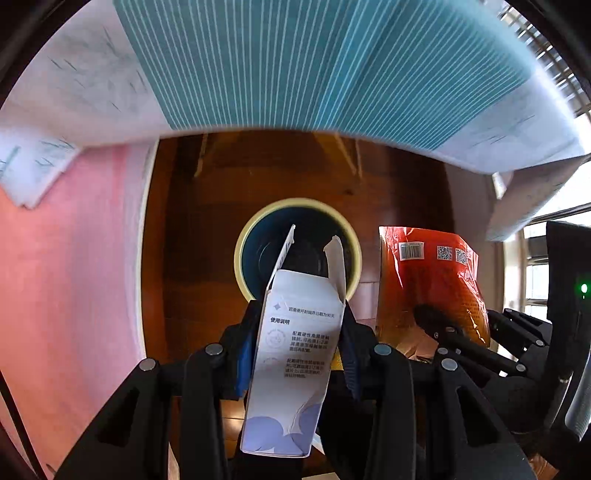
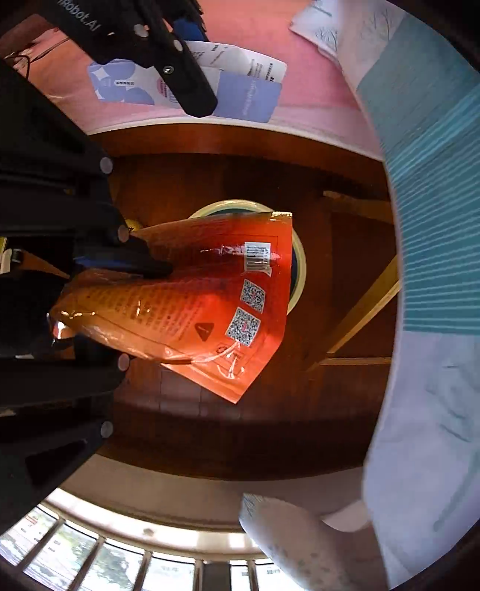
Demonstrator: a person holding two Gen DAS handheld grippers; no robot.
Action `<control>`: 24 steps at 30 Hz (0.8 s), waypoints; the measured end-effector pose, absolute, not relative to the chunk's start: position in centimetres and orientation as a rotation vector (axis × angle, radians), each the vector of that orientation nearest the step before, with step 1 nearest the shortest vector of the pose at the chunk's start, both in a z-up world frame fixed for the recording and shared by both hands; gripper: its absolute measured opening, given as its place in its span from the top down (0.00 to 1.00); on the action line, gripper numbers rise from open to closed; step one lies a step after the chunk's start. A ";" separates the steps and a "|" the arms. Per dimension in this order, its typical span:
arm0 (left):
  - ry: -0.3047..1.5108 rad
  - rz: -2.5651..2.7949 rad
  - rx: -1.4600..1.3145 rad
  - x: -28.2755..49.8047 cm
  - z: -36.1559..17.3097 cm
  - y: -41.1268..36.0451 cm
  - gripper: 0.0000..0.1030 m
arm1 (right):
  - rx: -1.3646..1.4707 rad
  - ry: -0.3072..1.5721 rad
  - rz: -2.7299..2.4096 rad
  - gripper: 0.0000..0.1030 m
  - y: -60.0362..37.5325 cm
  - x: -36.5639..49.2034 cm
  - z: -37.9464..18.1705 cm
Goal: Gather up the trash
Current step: 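Carry both items over the bin and open both tools to drop them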
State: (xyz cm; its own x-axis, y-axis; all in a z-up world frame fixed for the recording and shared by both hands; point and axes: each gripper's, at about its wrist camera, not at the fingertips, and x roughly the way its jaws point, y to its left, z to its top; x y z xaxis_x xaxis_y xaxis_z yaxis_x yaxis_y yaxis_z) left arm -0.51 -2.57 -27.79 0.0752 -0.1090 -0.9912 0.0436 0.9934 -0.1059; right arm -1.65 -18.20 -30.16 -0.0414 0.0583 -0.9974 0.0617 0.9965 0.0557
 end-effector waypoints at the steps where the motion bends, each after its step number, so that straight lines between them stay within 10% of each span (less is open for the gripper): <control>1: 1.497 -0.114 -0.044 -0.3 -29.5 -2.5 0.63 | 0.123 1.622 -0.021 0.76 -18.2 -1.6 -32.2; 13: 1.507 -0.068 -0.021 2.6 -44.6 -2.2 0.60 | 0.175 1.656 -0.119 0.66 -18.0 2.5 -48.0; 18: 1.494 -0.043 -0.046 3.3 -45.8 -1.2 0.21 | 0.173 1.613 -0.102 0.37 -18.1 3.4 -49.0; 24: 1.485 -0.006 -0.037 3.6 -44.5 0.3 0.15 | 0.181 1.613 -0.094 0.35 -18.1 3.7 -47.5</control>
State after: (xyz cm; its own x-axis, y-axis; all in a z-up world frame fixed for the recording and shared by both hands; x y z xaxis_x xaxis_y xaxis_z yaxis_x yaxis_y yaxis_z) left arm 3.56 0.35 -44.47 0.0859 -0.0268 -0.9959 -0.0191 0.9994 -0.0285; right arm 3.66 -18.11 -47.48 -0.0415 0.0586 -0.9974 0.1747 0.9833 0.0505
